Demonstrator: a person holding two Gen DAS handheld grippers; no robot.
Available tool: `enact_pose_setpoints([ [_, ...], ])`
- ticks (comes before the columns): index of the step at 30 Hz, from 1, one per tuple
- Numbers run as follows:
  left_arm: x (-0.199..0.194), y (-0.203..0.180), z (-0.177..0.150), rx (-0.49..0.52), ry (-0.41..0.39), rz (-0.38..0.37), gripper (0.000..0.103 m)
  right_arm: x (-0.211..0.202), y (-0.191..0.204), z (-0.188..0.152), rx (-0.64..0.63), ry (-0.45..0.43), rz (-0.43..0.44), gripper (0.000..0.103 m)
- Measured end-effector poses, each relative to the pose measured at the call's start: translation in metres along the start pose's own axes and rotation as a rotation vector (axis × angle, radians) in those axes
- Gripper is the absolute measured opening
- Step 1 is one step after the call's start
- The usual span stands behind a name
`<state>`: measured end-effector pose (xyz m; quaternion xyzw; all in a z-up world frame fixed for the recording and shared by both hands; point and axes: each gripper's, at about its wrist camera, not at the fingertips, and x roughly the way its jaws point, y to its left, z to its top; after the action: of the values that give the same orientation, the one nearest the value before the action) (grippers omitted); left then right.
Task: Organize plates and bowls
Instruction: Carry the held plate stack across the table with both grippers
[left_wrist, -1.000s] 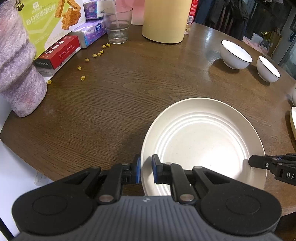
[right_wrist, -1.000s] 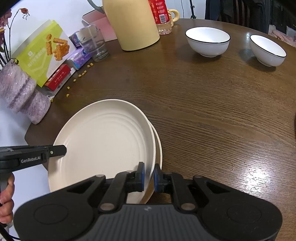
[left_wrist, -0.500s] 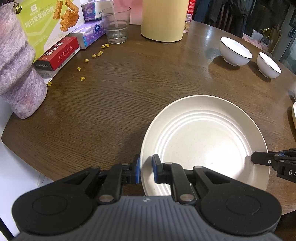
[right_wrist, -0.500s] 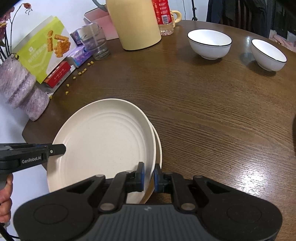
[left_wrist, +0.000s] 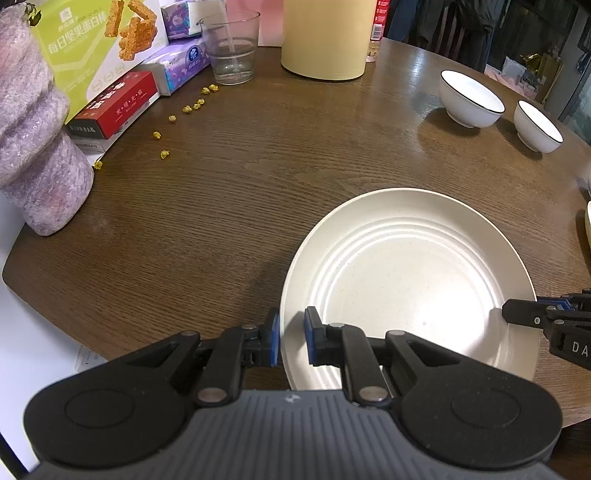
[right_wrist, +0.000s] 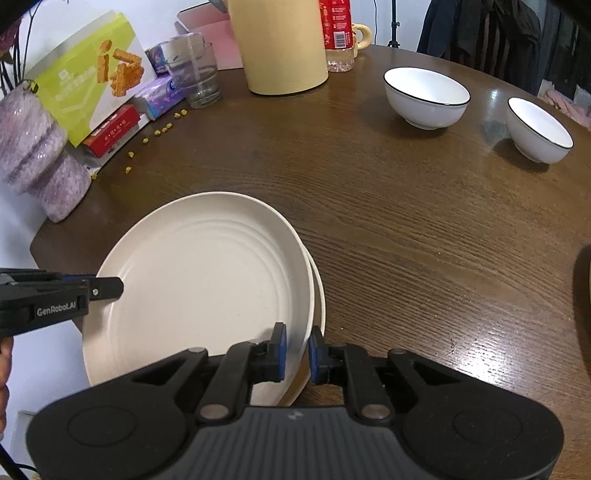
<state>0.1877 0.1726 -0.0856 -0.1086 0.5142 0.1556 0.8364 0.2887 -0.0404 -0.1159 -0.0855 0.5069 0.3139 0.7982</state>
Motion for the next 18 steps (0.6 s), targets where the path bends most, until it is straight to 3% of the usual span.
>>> enact_pose_setpoints([
  [18,0.0035,0.0009,-0.0013,-0.009,0.007,-0.003,0.014,0.0016,0.0057,0.0016,-0.032,0.01,-0.041,0.014],
])
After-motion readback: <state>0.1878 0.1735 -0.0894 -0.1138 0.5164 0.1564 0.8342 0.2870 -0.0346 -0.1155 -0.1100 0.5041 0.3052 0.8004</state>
